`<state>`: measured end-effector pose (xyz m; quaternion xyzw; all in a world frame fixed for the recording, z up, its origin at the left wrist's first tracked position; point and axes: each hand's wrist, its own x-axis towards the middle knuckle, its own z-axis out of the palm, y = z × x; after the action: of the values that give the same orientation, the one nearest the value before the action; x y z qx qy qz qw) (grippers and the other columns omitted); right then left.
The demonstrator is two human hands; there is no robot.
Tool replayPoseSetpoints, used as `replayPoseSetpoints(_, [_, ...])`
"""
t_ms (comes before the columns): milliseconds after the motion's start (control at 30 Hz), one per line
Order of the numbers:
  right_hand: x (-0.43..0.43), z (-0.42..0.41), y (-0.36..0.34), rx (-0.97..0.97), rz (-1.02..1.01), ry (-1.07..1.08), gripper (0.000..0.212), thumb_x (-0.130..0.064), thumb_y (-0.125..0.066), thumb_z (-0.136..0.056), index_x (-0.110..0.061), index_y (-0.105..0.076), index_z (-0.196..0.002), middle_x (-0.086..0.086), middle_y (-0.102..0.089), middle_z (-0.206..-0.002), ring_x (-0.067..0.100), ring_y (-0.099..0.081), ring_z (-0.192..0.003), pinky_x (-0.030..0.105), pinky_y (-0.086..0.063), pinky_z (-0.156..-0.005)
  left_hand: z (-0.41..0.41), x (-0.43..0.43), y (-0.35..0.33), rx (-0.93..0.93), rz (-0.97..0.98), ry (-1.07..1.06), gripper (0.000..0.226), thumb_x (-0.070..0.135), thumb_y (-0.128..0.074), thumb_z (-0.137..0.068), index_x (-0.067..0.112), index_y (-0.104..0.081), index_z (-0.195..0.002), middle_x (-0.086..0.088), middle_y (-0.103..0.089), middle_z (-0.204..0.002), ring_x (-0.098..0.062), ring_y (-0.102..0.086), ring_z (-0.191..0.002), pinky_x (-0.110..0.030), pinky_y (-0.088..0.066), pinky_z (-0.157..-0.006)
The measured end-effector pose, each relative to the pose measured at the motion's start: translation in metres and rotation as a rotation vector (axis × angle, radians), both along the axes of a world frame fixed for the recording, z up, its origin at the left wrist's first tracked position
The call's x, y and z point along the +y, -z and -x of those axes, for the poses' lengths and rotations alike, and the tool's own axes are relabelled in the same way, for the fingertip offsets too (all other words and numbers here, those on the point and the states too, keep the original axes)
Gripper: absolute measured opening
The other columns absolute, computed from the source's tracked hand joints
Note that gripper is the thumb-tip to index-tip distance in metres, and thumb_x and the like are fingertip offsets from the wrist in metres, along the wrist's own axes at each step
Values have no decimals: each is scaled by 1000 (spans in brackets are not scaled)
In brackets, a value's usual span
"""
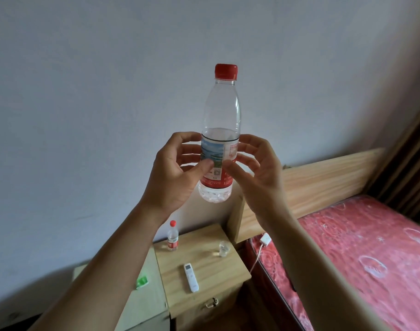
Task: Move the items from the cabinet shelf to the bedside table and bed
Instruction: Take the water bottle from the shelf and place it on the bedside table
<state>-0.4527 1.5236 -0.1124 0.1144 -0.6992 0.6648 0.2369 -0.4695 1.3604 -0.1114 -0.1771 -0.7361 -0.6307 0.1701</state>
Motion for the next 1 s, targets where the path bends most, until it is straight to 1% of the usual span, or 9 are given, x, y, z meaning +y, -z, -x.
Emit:
replayPoseSetpoints(67, [2, 26, 12, -16, 6, -22, 49, -3, -77, -84, -11, -57, -128, 7, -68, -116, 10, -68, -104, 23, -58, -81, 23, 1, 10, -10, 22, -19, 47, 15, -74, -87, 22, -55, -130, 4, -68, -125, -12, -68, -110, -23, -59, -87])
replayPoseSetpoints(133, [6, 54, 23, -32, 1, -45, 49, -4, -77, -85, -12, -58, -129, 6, -69, -119, 11, -68, -107, 21, -57, -82, 47, 4, 18, -24, 44, -38, 48, 14, -74, -87, 24, -56, -130, 5, -68, -124, -12, -67, -110, -22, -59, -87])
replayPoseSetpoints(233, [18, 98, 39, -51, -8, -77, 45, -5, -77, -85, -14, -62, -126, 4, -70, -120, 13, -68, -110, 20, -56, -81, 87, 14, 33, -51, 58, -50, 45, 12, -73, -87, 21, -58, -129, 3, -69, -122, -14, -68, -110, -28, -59, -90])
replayPoseSetpoints(400, [48, 183, 73, -124, -13, -115, 45, -10, -80, -84, -19, -62, -125, 0, -71, -119, 14, -67, -112, 34, -59, -87, 164, 40, 62, -126, 71, -68, 42, 9, -73, -87, 18, -61, -126, 2, -71, -119, -16, -69, -110, -36, -59, -94])
replayPoseSetpoints(467, [59, 212, 84, -156, -15, -127, 46, -10, -80, -83, -20, -62, -124, -1, -71, -118, 13, -67, -112, 35, -59, -89, 192, 52, 74, -141, 77, -78, 42, 8, -74, -86, 19, -61, -125, 4, -71, -117, -14, -69, -109, -35, -59, -93])
replayPoseSetpoints(633, [77, 278, 125, -217, 0, -148, 44, -10, -79, -84, -17, -62, -124, -2, -73, -116, 12, -67, -111, 25, -56, -83, 256, 69, 117, -187, 87, -104, 45, 8, -74, -84, 17, -61, -126, 3, -72, -116, -13, -69, -108, -33, -59, -91])
replayPoseSetpoints(733, [80, 307, 155, -270, -14, -169, 43, -12, -79, -84, -18, -62, -123, -6, -73, -115, 10, -67, -111, 23, -56, -83, 284, 70, 149, -237, 82, -120, 45, 6, -75, -82, 17, -62, -124, 3, -72, -114, -10, -70, -106, -31, -59, -89])
replayPoseSetpoints(867, [77, 339, 201, -338, 4, -170, 45, -7, -81, -83, -17, -62, -122, -6, -73, -112, 10, -67, -109, 26, -57, -86, 317, 69, 194, -288, 105, -122, 46, 2, -75, -83, 21, -62, -122, 5, -72, -114, -11, -69, -107, -30, -58, -91])
replayPoseSetpoints(1000, [71, 365, 252, -396, 10, -174, 44, -7, -80, -83, -20, -62, -121, -7, -72, -113, 10, -67, -112, 33, -59, -93, 341, 67, 250, -319, 92, -159, 45, 0, -75, -82, 17, -62, -121, 6, -72, -112, -8, -69, -105, -27, -56, -92])
